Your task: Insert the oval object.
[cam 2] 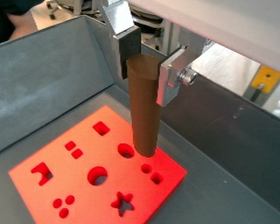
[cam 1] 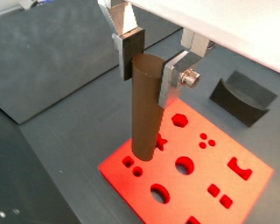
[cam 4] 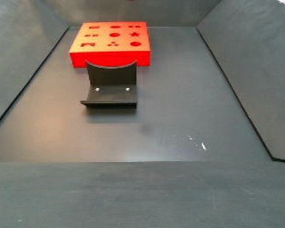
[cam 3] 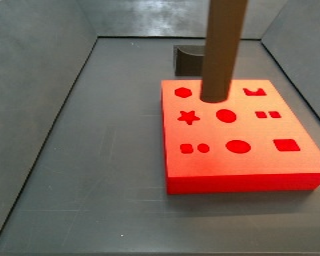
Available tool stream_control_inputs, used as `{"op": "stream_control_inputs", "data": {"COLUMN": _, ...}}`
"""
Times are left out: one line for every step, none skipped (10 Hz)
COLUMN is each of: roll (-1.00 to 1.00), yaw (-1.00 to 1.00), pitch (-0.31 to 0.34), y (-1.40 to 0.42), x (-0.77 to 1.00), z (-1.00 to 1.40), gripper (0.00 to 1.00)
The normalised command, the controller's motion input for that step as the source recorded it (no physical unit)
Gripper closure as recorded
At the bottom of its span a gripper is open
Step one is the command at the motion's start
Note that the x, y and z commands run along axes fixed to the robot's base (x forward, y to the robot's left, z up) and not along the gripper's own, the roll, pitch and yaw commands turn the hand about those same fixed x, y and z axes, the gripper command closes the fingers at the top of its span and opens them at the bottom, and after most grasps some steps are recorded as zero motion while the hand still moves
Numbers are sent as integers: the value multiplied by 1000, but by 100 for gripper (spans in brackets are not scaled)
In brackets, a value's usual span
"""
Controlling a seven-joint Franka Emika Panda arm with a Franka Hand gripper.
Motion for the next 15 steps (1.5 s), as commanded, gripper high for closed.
{"op": "stream_control_inputs", "data": {"roll": 499, "yaw": 0, "pitch": 0, "y": -249, "x": 903, "z": -180, "gripper": 100}}
{"op": "stream_control_inputs", "data": {"roll": 480, "yaw": 0, "pitch": 0, "y": -223, "x": 917, "z": -140, "gripper": 100}}
{"op": "stream_control_inputs", "data": {"roll": 336, "yaw": 0, "pitch": -44, "y": -180, "x": 1000, "z": 0, "gripper": 100}}
{"op": "stream_control_inputs", "data": {"roll": 206, "yaw": 0, "pitch": -76, "y": -140, "x": 1000, "z": 0, "gripper": 100}}
{"op": "stream_control_inputs", "data": {"roll": 137, "yaw": 0, "pitch": -29, "y": -137, "x": 1000, "z": -89, "gripper": 100}}
{"op": "stream_control_inputs", "data": {"roll": -27, "yaw": -40, "pitch": -69, "y": 0, "x": 1000, "z": -266, "gripper": 100}}
{"op": "stream_control_inputs", "data": {"roll": -59, "yaw": 0, "pitch": -23, "y": -6, "x": 806, "z": -277, "gripper": 100}}
{"op": "stream_control_inputs", "data": {"roll": -63, "yaw": 0, "pitch": -7, "y": 0, "x": 649, "z": -217, "gripper": 100}}
{"op": "stream_control_inputs", "data": {"roll": 29, "yaw": 0, "pitch": 20, "y": 0, "x": 43, "z": 0, "gripper": 100}}
{"op": "stream_control_inputs", "data": {"roll": 346, "yaw": 0, "pitch": 313, "y": -229, "x": 511, "z": -109, "gripper": 100}}
{"op": "stream_control_inputs", "data": {"roll": 413, "yaw": 0, "pitch": 389, "y": -214, "x": 591, "z": -57, "gripper": 100}}
{"op": "stream_control_inputs", "data": {"roll": 390, "yaw": 0, "pitch": 403, "y": -191, "x": 594, "z": -77, "gripper": 100}}
{"op": "stream_control_inputs", "data": {"roll": 161, "yaw": -100, "pitch": 299, "y": 0, "x": 609, "z": -237, "gripper": 100}}
{"op": "stream_control_inputs", "data": {"roll": 256, "yaw": -103, "pitch": 324, "y": -51, "x": 617, "z": -320, "gripper": 100}}
{"op": "stream_control_inputs", "data": {"roll": 0, "yaw": -80, "pitch": 133, "y": 0, "x": 429, "z": -103, "gripper": 100}}
